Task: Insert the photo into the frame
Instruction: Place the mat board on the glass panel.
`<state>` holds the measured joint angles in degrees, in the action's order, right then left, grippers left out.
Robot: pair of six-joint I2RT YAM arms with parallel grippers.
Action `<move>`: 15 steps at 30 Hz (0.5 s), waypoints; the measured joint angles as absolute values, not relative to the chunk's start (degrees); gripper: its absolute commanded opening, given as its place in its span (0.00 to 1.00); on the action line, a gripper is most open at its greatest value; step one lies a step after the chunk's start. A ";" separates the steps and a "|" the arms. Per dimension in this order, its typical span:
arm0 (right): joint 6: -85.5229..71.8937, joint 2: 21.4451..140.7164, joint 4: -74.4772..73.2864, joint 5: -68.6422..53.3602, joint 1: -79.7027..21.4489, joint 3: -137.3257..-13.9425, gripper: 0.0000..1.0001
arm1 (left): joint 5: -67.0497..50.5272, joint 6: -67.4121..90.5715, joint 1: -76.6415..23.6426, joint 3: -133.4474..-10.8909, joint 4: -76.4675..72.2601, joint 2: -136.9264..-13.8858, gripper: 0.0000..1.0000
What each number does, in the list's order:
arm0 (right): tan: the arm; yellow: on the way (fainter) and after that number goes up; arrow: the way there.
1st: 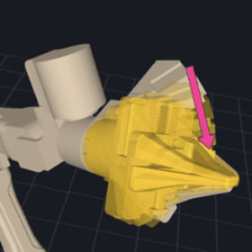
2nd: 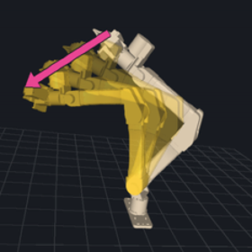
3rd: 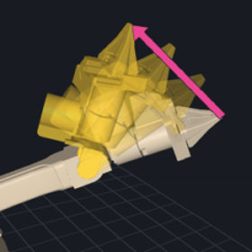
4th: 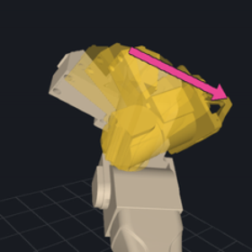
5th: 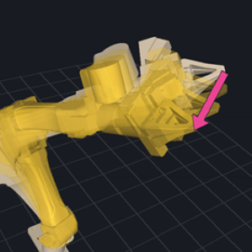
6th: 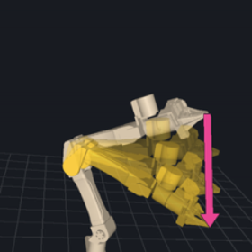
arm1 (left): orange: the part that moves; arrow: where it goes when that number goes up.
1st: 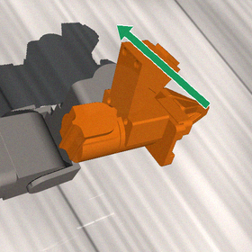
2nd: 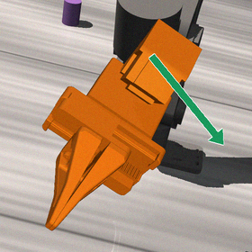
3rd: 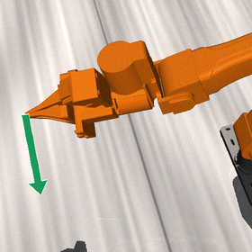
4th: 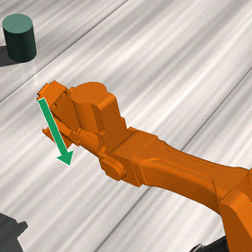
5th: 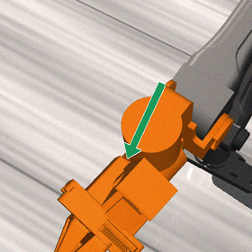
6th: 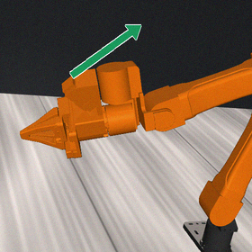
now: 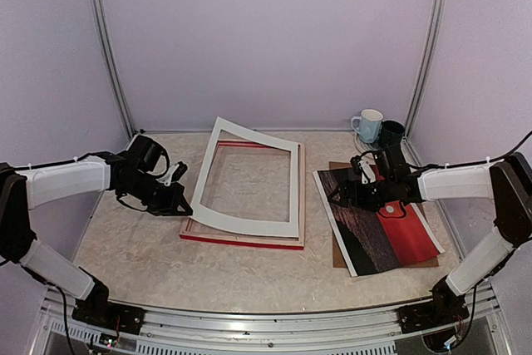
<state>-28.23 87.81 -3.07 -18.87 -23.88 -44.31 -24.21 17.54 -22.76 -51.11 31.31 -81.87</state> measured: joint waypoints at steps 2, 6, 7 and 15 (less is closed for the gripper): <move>-28.25 87.92 -3.05 -18.90 -23.90 -44.31 0.98 | -24.49 17.54 -22.44 -51.18 31.68 -81.34 0.00; -28.36 88.20 -2.85 -19.09 -23.90 -44.31 0.98 | -25.08 17.52 -22.02 -52.07 32.49 -81.10 0.00; -28.36 88.25 -2.79 -19.16 -23.90 -44.31 0.98 | -25.17 17.52 -21.93 -52.40 32.60 -81.08 0.00; -28.36 88.29 -2.13 -19.31 -23.90 -44.31 0.98 | -25.76 17.47 -21.82 -52.99 32.86 -81.08 0.00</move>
<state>-28.36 88.29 -2.13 -19.31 -23.90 -44.31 -25.76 17.47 -21.82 -52.99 32.86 -81.08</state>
